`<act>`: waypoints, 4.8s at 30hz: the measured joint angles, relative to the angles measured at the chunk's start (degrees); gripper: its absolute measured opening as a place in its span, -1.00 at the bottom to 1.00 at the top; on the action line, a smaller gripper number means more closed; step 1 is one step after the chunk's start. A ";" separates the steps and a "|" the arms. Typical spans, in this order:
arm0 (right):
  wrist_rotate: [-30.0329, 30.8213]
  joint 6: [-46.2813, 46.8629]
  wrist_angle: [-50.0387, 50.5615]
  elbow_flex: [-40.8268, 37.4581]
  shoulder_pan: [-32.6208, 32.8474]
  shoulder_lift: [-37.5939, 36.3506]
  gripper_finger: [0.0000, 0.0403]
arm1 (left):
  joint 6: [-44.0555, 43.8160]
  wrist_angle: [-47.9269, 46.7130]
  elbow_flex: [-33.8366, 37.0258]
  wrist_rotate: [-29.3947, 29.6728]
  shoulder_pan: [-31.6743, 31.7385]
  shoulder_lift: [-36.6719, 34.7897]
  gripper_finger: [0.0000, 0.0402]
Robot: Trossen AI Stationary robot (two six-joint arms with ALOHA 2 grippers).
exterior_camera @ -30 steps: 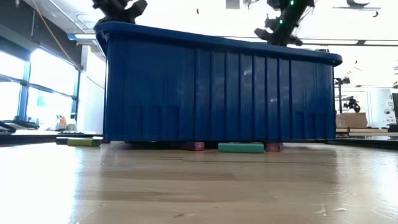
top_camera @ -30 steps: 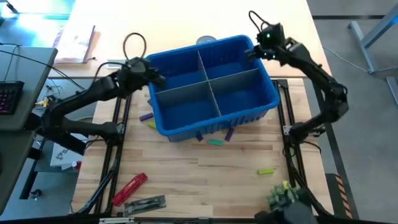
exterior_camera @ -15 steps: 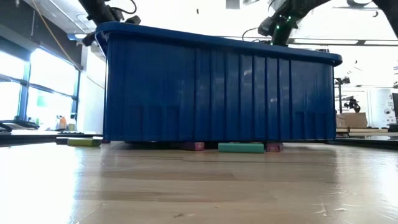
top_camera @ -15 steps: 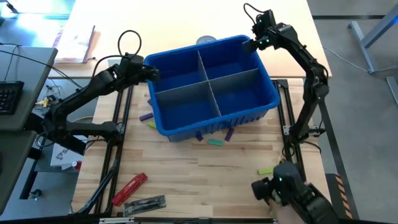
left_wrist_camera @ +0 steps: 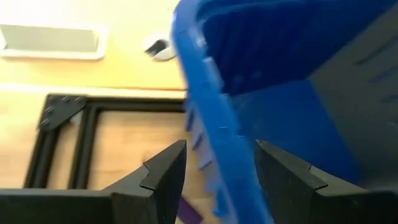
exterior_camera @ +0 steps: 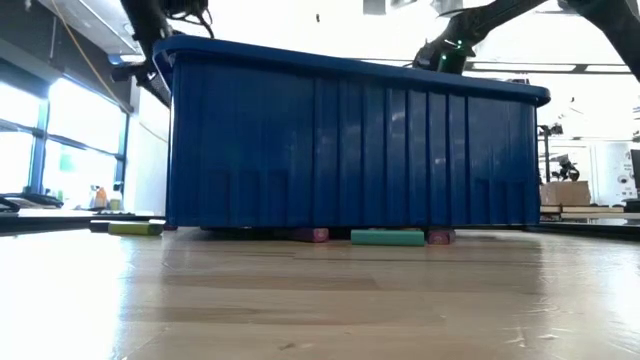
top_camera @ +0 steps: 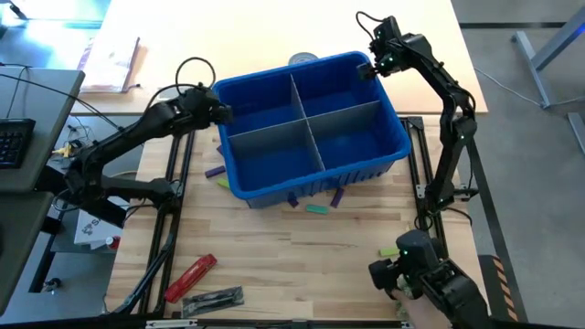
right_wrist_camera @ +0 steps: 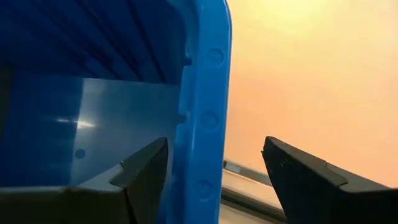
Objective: Sort blocks
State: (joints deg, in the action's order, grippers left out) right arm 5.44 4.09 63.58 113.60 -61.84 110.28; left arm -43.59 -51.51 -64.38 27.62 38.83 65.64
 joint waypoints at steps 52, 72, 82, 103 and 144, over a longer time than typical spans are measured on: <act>-8.75 6.18 6.13 14.85 0.87 -3.82 -0.75 | 15.27 2.30 -23.79 2.79 3.61 13.06 -0.68; -8.86 9.03 -6.70 13.20 -0.09 -3.22 -0.76 | 24.22 10.64 -32.79 -4.67 13.68 19.07 -0.76; -4.91 7.36 -24.39 0.93 -3.59 -3.19 -0.78 | 26.60 24.14 -32.76 -11.93 19.53 30.88 -0.76; -5.96 8.74 -36.32 -13.93 -5.68 -3.14 -0.44 | 30.42 29.03 -32.94 -11.98 22.34 39.46 -0.62; -5.17 -2.69 -17.27 2.75 1.57 -3.10 -0.43 | 36.85 28.80 -32.92 -7.25 22.26 38.30 -0.18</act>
State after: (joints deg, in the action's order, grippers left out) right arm 0.27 1.40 46.31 116.35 -60.27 107.18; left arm -6.73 -22.71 -97.30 20.37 61.08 103.94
